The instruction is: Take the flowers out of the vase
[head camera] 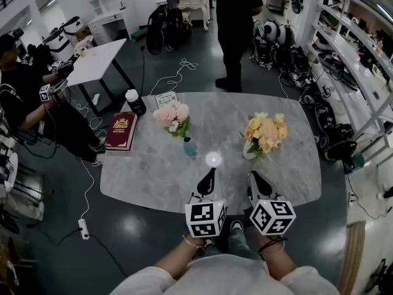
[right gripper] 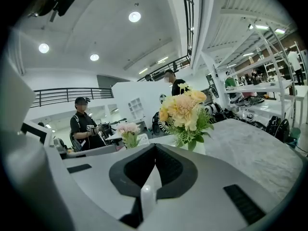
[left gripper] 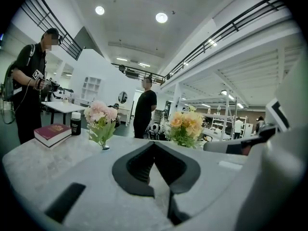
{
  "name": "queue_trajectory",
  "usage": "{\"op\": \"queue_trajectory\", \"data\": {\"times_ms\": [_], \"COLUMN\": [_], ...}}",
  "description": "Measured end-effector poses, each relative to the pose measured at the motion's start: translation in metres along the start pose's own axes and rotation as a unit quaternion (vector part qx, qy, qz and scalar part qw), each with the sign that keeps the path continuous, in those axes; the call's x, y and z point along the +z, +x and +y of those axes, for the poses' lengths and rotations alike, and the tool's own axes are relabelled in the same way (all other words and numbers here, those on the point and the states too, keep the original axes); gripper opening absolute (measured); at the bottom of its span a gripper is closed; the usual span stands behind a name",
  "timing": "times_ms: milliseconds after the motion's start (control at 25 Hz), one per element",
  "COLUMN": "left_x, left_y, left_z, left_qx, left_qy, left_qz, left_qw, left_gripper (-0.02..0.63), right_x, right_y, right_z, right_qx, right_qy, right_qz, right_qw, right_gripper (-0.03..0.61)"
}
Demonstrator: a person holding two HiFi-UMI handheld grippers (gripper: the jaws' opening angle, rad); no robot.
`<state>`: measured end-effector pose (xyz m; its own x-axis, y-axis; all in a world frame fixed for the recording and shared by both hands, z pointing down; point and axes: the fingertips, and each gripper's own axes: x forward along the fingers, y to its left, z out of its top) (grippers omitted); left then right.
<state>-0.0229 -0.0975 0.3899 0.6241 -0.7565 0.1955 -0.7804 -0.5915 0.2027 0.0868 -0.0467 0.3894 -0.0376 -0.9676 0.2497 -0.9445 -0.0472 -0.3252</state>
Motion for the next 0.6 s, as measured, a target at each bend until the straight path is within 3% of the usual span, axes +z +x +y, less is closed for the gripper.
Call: {"op": "queue_trajectory", "data": {"times_ms": [280, 440, 600], "left_x": [-0.004, -0.009, -0.013], "left_y": [0.015, 0.025, 0.034], "left_z": [-0.013, -0.03, -0.037], "left_qx": [0.015, -0.015, -0.025], "left_qy": [0.001, -0.018, -0.013], "left_qz": [0.007, 0.013, 0.017], "left_qw": [0.9999, 0.9996, 0.9994], "left_gripper": [0.002, 0.002, 0.002], "right_x": [0.01, 0.013, 0.012], "right_y": [-0.002, -0.005, -0.008], "right_z": [-0.023, -0.041, -0.056], "right_qx": [-0.003, -0.013, -0.023], "right_qy": [-0.003, 0.003, 0.012], "right_qz": [0.003, -0.001, 0.0], "right_qw": [1.0, 1.0, 1.0], "right_gripper": [0.005, 0.005, 0.005]}}
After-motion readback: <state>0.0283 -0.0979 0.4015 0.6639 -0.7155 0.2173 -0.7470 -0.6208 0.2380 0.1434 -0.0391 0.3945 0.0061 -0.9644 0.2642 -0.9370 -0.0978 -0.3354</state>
